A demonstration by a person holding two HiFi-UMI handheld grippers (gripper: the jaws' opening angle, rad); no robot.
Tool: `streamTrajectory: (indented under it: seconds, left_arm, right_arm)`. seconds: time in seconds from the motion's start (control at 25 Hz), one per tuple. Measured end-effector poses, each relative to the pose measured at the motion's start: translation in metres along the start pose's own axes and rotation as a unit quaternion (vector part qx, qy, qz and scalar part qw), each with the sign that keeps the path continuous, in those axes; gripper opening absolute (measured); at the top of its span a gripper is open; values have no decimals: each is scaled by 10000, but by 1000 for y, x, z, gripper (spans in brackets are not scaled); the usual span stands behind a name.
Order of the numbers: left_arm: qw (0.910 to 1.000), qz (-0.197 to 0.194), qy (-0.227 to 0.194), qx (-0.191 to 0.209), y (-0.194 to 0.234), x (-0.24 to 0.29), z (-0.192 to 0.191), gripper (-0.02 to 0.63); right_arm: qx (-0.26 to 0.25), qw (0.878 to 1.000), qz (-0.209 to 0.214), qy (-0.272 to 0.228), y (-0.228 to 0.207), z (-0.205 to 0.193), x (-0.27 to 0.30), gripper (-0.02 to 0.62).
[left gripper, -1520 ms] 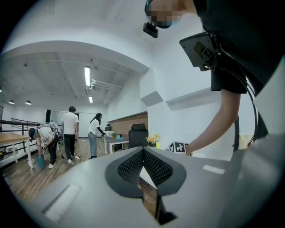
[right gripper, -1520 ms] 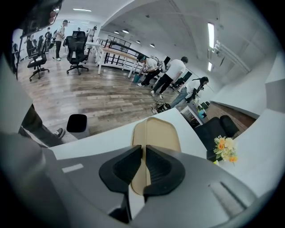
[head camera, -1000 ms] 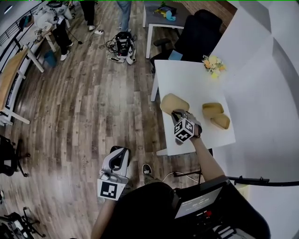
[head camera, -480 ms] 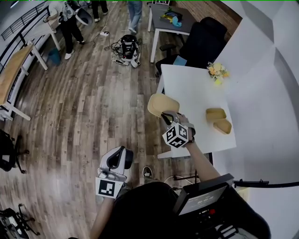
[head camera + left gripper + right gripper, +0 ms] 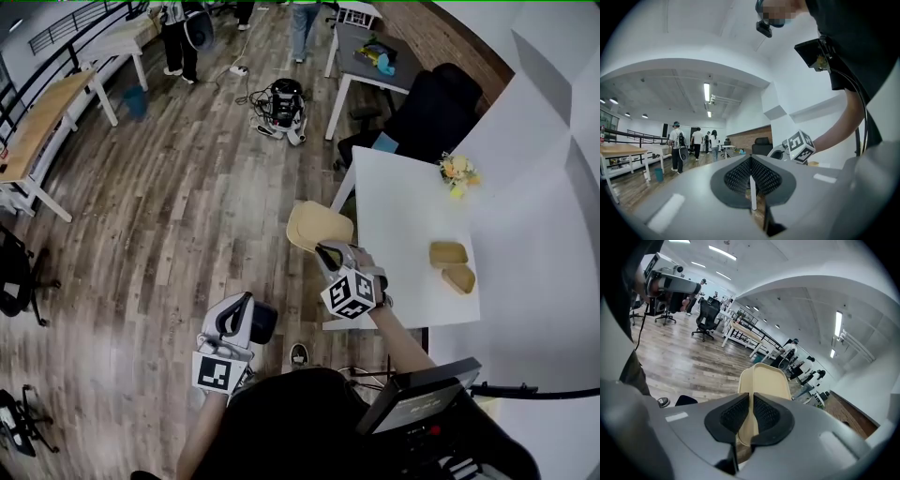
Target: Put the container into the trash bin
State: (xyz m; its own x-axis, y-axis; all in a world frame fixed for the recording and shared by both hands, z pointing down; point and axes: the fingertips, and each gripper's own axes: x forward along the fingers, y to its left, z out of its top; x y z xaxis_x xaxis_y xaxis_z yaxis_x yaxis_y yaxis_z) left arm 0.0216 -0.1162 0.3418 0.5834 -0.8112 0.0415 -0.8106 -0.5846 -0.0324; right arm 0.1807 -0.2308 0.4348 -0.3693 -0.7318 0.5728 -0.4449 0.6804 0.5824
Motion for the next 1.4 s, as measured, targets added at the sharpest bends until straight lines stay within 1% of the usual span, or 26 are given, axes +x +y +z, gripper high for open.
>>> streamTrajectory:
  seconds: [0.12,0.32,0.64,0.96,1.08,1.24,1.4]
  left_arm:
    - [9999,112,40,-76,13,-9,-5,-2]
    - [9996,260,22,-90,33,-24,-10,-2]
    - [9987,463,90,-189,46,-41,-22,-2]
    - [9979,575,160,-268,48,-49,-30,-2]
    - [9980,561,163,-258,50,-52,-31,-2]
    - [9979,544,218,-287,45,-51,-35,-2]
    - [9982,420,313,-306,39,-53,-36,-2]
  right_arm:
    - [-33,9998,87,-155,14,22,3,41]
    - [-145,9987,196,-437,36,61,4,41]
    - [-334,9947,428,-872,72,106,0,40]
    - [-318,9919,613,-1067,99,123,-5,40]
    - [-285,9917,652,-1068,106,128,-5,40]
    - [-201,9919,646,-1077,107,124,-10,40]
    - [-70,9920,689,-1057,114,123,-12,38]
